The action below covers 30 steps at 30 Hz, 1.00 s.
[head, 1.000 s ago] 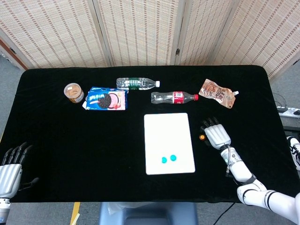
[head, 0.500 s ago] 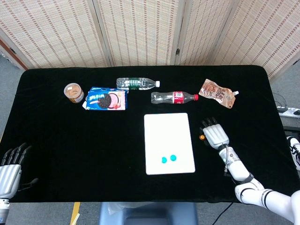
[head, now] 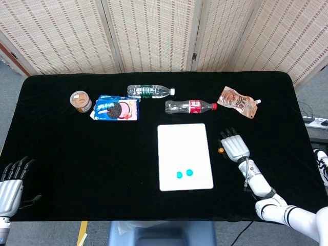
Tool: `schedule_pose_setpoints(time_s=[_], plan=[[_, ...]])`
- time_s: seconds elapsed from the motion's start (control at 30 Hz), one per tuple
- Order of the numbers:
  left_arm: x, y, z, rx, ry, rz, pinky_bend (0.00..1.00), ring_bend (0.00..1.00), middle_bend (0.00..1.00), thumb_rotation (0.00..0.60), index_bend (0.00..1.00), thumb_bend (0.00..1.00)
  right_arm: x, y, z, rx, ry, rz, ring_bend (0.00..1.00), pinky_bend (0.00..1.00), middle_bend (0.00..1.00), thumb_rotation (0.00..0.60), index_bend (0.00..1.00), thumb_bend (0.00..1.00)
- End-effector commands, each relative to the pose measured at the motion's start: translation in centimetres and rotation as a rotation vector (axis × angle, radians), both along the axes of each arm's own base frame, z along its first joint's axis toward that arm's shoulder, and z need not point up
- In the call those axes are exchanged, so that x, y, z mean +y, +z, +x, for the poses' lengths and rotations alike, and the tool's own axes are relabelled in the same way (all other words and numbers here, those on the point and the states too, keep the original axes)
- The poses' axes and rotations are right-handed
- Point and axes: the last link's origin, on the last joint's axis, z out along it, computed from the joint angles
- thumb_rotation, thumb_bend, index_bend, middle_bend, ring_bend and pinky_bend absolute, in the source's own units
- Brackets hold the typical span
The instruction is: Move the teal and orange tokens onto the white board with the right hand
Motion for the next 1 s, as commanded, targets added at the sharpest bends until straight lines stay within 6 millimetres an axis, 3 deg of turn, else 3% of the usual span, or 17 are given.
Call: schedule_pose_setpoints(time_s=[0.03, 0.23, 0.43, 0.67, 1.0], plan=[[0.0, 0.0, 0.0, 0.0, 0.0, 0.0, 0.0, 0.0, 0.0, 0.6, 0.0, 0.12, 0.0, 0.0, 0.0, -0.001, 0.001, -0.001, 0.03, 0.0, 0.18, 0.6, 0.5, 0.43], [0.0, 0.2, 0.0, 0.001, 0.001, 0.003, 0.0, 0.0, 0.0, 0.6, 0.0, 0.12, -0.1, 0.9, 0.9, -0.021, 0.031, -0.012, 0.03, 0.0, 0.19, 0.6, 0.51, 0.44], [0.0, 0.3, 0.1, 0.001, -0.004, 0.007, 0.0, 0.0, 0.0, 0.6, 0.0, 0.12, 0.3, 1.4, 4.7, -0.084, 0.109, 0.029, 0.03, 0.0, 0.19, 0.6, 0.51, 0.44], [-0.1, 0.4, 0.4, 0.003, -0.012, 0.009, 0.0, 0.0, 0.0, 0.6, 0.0, 0.12, 0.1, -1.5, 9.8, -0.127, 0.178, 0.127, 0.03, 0.0, 0.19, 0.6, 0.51, 0.44], [-0.5, 0.5, 0.0, 0.002, 0.006, 0.012, 0.0, 0.0, 0.0, 0.6, 0.0, 0.12, -0.6, -5.2, 13.5, -0.116, 0.21, 0.178, 0.03, 0.0, 0.18, 0.6, 0.51, 0.44]])
